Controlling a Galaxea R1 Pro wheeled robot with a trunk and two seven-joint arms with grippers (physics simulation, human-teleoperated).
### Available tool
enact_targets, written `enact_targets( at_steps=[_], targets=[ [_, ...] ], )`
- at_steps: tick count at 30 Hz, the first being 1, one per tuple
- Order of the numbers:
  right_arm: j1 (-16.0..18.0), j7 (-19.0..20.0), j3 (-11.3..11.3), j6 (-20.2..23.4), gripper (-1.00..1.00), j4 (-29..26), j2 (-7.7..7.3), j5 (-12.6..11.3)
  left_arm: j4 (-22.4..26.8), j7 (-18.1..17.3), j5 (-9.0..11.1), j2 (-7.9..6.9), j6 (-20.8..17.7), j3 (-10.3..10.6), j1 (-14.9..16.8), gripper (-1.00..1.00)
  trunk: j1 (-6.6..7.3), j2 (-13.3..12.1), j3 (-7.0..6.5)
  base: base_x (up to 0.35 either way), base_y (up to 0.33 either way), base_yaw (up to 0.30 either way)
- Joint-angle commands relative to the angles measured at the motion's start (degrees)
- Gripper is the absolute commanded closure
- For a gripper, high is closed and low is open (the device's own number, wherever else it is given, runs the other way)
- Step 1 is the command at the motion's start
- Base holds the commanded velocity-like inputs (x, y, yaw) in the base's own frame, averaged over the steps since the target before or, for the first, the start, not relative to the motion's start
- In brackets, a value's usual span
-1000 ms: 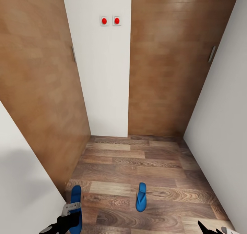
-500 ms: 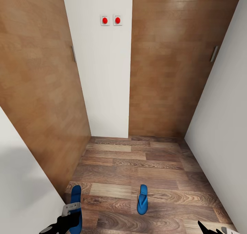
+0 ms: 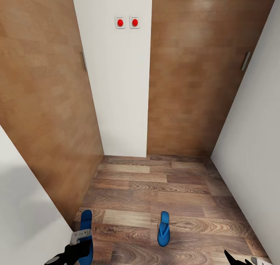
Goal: In the bedroom, move the book from the bed onto either nightstand, and place the two sandals side by side next to the bed.
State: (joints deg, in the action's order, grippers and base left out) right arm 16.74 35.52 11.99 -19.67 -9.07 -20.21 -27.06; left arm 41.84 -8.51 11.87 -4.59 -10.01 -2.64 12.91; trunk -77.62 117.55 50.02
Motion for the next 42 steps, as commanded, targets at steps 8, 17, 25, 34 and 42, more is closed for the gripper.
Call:
enact_targets(
  at_steps=[8,17,25,34,42],
  targets=[
    [0.05,0.45,0.23,-0.02,-1.0,0.1,0.0,-0.18,0.08,-0.28,0.53,0.02,-0.46,-0.17,0.01,1.0,0.01,0.02,0.05,0.004,0.003,-0.055],
    [0.05,0.43,0.23,-0.02,-1.0,0.1,0.0,-0.18,0.08,-0.28,0.53,0.02,-0.47,-0.17,0.01,1.0,0.01,0.02,0.05,0.0,0.0,-0.242],
    [0.05,0.43,0.2,-0.02,-1.0,0.1,0.0,-0.18,0.08,-0.28,0.54,0.02,-0.48,-0.17,0.01,1.0,0.01,0.02,0.05,0.0,0.0,-0.108],
    [0.05,0.43,0.21,-0.02,-1.0,0.1,0.0,-0.18,0.08,-0.28,0.53,0.02,-0.48,-0.17,0.01,1.0,0.01,0.02,0.05,0.0,0.0,-0.266],
    [0.05,0.43,0.21,-0.02,-1.0,0.09,0.0,-0.18,0.08,-0.28,0.58,0.02,-0.52,-0.17,0.01,1.0,0.01,0.02,0.05,0.0,0.066,-0.069]
  ],
)
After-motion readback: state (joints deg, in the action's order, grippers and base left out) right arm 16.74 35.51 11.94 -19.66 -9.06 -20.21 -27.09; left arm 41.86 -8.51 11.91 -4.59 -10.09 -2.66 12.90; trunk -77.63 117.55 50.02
